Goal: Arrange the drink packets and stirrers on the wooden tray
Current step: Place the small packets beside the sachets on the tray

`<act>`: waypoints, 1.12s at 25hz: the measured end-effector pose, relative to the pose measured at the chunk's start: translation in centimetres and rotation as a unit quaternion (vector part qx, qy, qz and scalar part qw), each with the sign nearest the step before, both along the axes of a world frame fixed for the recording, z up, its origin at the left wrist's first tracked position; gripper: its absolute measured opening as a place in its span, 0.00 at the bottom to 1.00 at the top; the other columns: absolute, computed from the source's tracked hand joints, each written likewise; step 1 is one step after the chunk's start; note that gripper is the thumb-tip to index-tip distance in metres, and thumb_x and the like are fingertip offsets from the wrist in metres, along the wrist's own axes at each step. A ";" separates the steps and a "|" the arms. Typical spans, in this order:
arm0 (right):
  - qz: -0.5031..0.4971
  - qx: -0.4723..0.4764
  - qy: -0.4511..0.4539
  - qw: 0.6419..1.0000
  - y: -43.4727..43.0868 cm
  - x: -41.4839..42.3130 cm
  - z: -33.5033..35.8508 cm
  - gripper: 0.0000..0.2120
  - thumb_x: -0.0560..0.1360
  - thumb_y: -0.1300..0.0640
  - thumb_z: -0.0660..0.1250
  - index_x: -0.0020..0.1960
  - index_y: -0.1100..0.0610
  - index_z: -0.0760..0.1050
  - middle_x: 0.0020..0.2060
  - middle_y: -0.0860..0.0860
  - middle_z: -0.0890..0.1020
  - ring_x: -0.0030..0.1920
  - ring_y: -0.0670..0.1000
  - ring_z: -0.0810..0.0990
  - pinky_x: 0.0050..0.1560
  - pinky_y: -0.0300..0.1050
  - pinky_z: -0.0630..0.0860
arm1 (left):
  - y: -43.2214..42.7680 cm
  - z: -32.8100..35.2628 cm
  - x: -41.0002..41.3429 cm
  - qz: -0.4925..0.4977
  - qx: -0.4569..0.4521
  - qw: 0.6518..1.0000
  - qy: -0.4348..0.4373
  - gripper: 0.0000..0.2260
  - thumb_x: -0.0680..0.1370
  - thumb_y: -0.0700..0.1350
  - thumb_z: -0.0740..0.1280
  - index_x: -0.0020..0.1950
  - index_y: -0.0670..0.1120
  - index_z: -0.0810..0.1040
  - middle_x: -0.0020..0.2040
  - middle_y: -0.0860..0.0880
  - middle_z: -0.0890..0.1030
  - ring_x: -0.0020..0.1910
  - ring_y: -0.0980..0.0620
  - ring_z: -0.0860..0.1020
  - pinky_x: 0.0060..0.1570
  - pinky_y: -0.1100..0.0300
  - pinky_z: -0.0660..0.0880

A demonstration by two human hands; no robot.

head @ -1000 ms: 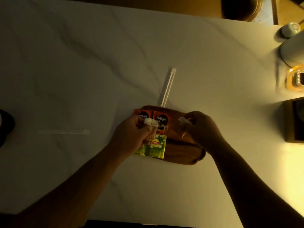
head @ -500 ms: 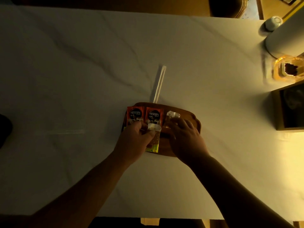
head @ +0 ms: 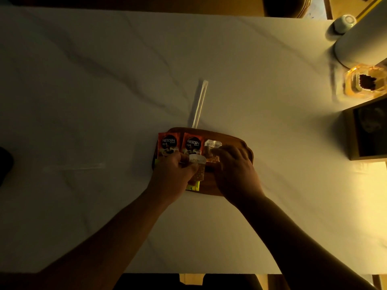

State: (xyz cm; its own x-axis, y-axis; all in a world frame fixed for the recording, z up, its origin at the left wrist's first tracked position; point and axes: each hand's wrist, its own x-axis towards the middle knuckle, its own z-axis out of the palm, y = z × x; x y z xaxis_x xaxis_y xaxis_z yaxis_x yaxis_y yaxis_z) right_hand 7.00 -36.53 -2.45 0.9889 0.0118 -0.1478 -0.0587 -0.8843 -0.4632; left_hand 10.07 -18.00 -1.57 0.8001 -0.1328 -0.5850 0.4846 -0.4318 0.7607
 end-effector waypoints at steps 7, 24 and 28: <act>-0.231 0.370 0.239 0.868 -0.4 -1.0 1.1 0.04 0.77 0.50 0.69 0.48 0.50 0.80 0.38 0.47 0.85 0.35 0.41 0.84 0.30 0.32 0.75 | -1.8 -0.3 -1.5 -0.048 -0.009 0.999 0.003 0.08 0.76 0.55 0.70 0.52 0.56 0.75 0.45 0.54 0.84 0.37 0.59 0.84 0.32 0.66 0.78; 0.106 -0.086 0.015 0.990 -0.4 -6.2 -1.8 0.18 0.74 0.52 0.70 0.64 0.49 0.77 0.68 0.51 0.75 0.70 0.57 0.68 0.65 0.54 0.70 | 2.8 -2.4 -4.1 -0.369 0.293 0.801 -0.369 0.15 0.75 0.53 0.67 0.58 0.48 0.80 0.63 0.47 0.79 0.62 0.46 0.75 0.61 0.52 0.74; 0.105 -0.093 0.030 0.990 0.0 -6.1 -1.8 0.18 0.75 0.51 0.68 0.65 0.50 0.78 0.68 0.52 0.75 0.71 0.57 0.67 0.66 0.55 0.70 | 2.8 -2.5 -4.0 -0.376 0.290 0.802 -0.362 0.15 0.75 0.52 0.69 0.58 0.48 0.81 0.62 0.47 0.79 0.63 0.45 0.76 0.62 0.50 0.74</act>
State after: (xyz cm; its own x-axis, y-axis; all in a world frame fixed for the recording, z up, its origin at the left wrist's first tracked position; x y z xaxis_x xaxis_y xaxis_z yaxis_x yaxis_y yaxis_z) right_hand 0.94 -36.53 -4.23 0.9568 0.1838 -0.2254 0.1136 -0.9496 -0.2922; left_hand 6.03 -15.21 -4.04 0.7800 -0.6097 -0.1410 -0.5562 -0.7786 0.2906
